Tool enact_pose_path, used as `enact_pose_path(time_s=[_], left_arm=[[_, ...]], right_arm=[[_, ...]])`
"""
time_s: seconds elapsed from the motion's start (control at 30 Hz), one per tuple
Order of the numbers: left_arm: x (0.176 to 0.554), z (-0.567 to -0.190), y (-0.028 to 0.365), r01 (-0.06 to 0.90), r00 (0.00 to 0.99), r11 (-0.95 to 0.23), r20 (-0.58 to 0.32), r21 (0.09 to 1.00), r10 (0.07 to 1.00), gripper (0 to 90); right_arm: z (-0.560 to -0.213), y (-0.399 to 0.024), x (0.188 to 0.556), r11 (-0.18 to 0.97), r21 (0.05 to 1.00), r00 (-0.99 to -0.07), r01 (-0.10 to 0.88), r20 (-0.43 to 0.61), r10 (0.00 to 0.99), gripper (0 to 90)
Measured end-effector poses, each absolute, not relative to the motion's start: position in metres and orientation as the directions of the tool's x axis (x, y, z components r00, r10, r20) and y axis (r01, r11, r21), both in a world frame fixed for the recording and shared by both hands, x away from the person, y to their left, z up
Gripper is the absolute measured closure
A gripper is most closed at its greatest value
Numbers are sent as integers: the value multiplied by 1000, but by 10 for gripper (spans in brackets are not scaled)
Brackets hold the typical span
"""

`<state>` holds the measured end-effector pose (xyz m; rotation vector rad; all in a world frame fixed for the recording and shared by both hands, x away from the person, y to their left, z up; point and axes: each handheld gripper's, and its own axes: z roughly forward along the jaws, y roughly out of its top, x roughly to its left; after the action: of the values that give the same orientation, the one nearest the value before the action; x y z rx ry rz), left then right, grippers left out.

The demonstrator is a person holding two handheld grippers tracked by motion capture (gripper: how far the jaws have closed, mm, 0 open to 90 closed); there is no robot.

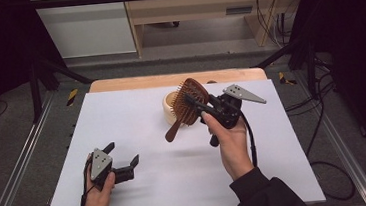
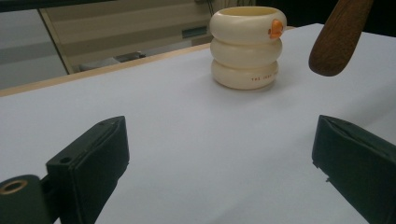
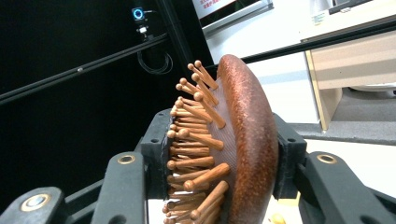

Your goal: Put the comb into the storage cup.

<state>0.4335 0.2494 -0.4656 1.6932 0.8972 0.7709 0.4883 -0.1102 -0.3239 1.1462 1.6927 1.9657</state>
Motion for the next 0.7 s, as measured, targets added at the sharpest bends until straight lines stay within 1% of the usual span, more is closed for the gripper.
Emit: enact_pose_path(time_s=[0.3,0.7], left_arm=[[434,-466,250,193,508,-201,78,960,858,36],[434,-466,249,193,505,-204,81,960,860,31]], right_arm=[[-319,-107,498,-225,934,-633,277,353,689,512],[-319,-107,499,-222,934,-631,279,352,692,511]])
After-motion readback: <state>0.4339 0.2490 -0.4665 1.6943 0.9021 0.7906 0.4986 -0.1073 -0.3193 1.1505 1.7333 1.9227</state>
